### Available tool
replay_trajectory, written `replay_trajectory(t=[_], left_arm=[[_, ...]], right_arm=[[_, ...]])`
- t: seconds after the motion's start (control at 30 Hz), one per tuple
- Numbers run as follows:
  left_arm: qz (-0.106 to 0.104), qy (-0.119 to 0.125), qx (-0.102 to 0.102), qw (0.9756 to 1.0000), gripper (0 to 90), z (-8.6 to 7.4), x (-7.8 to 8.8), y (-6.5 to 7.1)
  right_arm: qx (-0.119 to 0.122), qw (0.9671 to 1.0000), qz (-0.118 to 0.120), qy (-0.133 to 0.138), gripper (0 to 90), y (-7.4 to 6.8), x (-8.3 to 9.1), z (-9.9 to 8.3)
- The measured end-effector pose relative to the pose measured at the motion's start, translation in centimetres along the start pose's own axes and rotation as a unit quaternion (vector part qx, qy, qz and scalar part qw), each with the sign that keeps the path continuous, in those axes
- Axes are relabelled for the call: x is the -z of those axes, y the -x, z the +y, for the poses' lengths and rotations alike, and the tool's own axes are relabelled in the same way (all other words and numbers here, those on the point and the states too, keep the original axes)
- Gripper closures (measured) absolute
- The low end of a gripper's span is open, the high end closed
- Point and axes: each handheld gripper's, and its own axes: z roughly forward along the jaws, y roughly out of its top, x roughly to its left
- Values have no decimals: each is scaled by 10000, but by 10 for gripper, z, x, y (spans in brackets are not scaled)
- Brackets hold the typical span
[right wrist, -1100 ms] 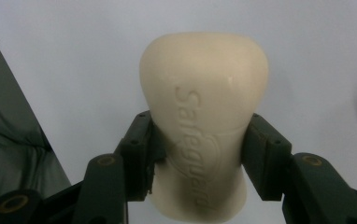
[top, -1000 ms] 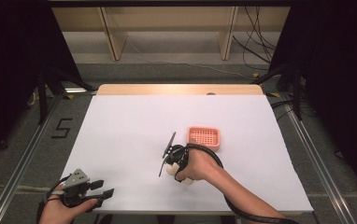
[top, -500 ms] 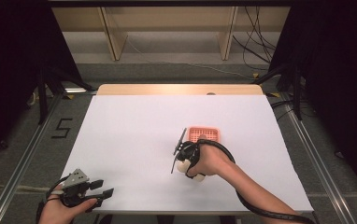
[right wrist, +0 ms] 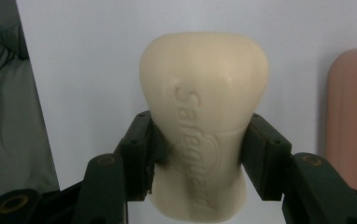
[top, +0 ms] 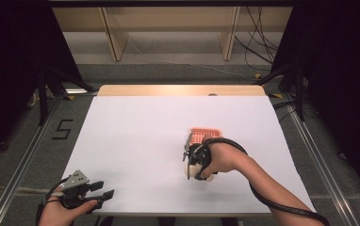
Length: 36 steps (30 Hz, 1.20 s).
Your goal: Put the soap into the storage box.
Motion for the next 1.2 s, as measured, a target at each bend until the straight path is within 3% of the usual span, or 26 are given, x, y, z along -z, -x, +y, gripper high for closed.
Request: replay_trajectory(t=[0.03,0.07,0.13,0.17,0.2,0.23,0.27,0.33,0.37,0.4,0.47,0.5,0.57,0.6,0.63,0.7,0.73,0.8,0.83,0.87,0.93,0.97,1.03,1.1,1.2], left_arm=[[0,-5,3,10000,420,0,0,0],[-16,-95,-60,9999,420,1,1,-1],[-5,-31,-4,10000,420,0,0,0],[20,-79,-87,9999,420,1,1,-1],[29,-126,-206,9997,420,1,1,-3],[29,-124,-202,9997,420,1,1,-3],[36,-130,-211,9997,420,1,1,-3],[-8,-61,-50,10000,420,0,1,0],[-10,-66,-51,10000,421,0,1,0],[-11,-67,-57,10000,421,0,1,-1],[-5,-64,-61,10000,421,0,1,0],[-17,-78,-66,9999,421,0,1,-1],[-17,-87,-74,9999,421,0,1,0],[-15,-88,-81,9999,421,0,1,0],[2,-113,-117,9999,421,0,2,-1],[-5,-70,-70,10000,421,0,1,0],[-7,-71,-72,9999,421,0,1,0],[-6,-68,-71,10000,421,0,1,0],[-6,-67,-73,10000,421,0,1,0],[5,-111,-126,9999,421,0,2,-1],[-14,-94,-88,9999,421,1,2,0],[1,-49,-73,10000,421,0,1,0],[20,-79,-119,9999,421,1,2,-1],[-13,-127,-125,9998,421,1,3,-1],[-19,-86,-83,9999,420,1,2,-1]], right_arm=[[265,9996,-32,43,506,3,-1,-2],[79,10000,-38,-8,506,0,0,-2],[186,9998,-16,3,507,2,-1,-4],[265,9996,21,27,507,4,-1,-5],[169,9999,-4,-22,506,2,-1,-6],[21,10000,-7,-32,507,2,0,-7],[186,9998,2,48,507,4,0,-8],[18,10000,-3,-51,507,4,2,-11],[138,9999,-18,10,507,6,2,-12],[34,10000,4,-69,507,5,3,-13],[227,9997,13,24,507,9,3,-15],[67,10000,-6,-67,507,7,5,-16],[326,9995,-36,-18,506,11,5,-17],[-7,10000,10,-96,507,8,7,-18],[221,9997,32,-74,507,10,7,-18],[142,9999,-6,-34,507,10,7,-20],[220,9997,65,-58,507,12,7,-20],[0,9999,7,-160,507,10,9,-21],[1,9999,13,-152,507,10,10,-21],[159,9998,12,-108,507,13,10,-22],[-34,9999,-23,-166,507,12,13,-22],[115,9998,-20,-132,507,14,13,-22],[152,9998,-64,-111,507,16,15,-23],[-55,9998,-65,-152,507,15,18,-23],[105,9998,-69,-120,507,19,19,-23]])
